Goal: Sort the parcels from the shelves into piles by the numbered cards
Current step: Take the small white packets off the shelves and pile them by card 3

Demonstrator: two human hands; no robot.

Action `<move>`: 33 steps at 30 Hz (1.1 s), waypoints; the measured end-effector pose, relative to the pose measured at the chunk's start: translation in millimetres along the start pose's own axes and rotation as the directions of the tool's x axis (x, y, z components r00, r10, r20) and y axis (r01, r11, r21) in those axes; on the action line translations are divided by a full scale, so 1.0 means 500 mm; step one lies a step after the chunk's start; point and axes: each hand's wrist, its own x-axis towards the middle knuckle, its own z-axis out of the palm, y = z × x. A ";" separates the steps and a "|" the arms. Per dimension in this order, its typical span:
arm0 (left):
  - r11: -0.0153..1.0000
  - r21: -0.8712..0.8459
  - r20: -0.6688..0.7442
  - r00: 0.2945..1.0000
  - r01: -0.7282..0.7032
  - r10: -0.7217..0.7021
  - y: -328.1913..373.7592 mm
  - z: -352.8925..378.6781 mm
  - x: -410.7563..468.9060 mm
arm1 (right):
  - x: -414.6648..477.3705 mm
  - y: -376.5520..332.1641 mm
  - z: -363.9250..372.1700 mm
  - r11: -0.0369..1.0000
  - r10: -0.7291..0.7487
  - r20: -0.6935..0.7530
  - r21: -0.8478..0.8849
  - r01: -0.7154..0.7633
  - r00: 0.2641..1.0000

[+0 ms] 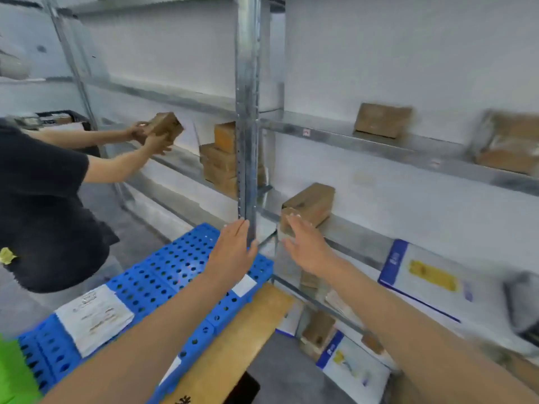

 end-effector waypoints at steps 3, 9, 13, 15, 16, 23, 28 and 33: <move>0.991 -0.039 0.046 0.991 -0.127 0.129 0.149 0.051 -0.017 | -0.128 0.101 -0.092 0.992 0.126 -0.065 -0.012 -0.127 0.990; 0.932 -0.084 0.090 0.929 -0.351 0.358 0.420 0.143 -0.057 | -0.370 0.274 -0.241 0.935 0.327 -0.195 -0.073 -0.346 0.925; 0.855 -0.098 0.121 0.847 -0.510 0.519 0.572 0.195 -0.097 | -0.519 0.345 -0.327 0.884 0.416 -0.273 -0.102 -0.456 0.867; 0.810 -0.130 0.137 0.798 -0.572 0.586 0.642 0.216 -0.124 | -0.588 0.369 -0.362 0.857 0.457 -0.326 -0.089 -0.508 0.828; 0.790 -0.151 0.148 0.776 -0.595 0.613 0.676 0.226 -0.139 | -0.622 0.378 -0.377 0.841 0.476 -0.356 -0.083 -0.534 0.804; 0.634 -0.246 0.140 0.621 -0.733 0.772 0.885 0.279 -0.245 | -0.825 0.419 -0.466 0.721 0.590 -0.453 -0.075 -0.688 0.668; 0.517 -0.278 0.159 0.492 -0.809 0.856 0.992 0.301 -0.310 | -0.928 0.436 -0.516 0.654 0.631 -0.523 -0.038 -0.755 0.573; 0.424 -0.294 0.138 0.400 -0.857 0.906 1.076 0.310 -0.343 | -0.992 0.440 -0.563 0.609 0.637 -0.582 -0.023 -0.793 0.506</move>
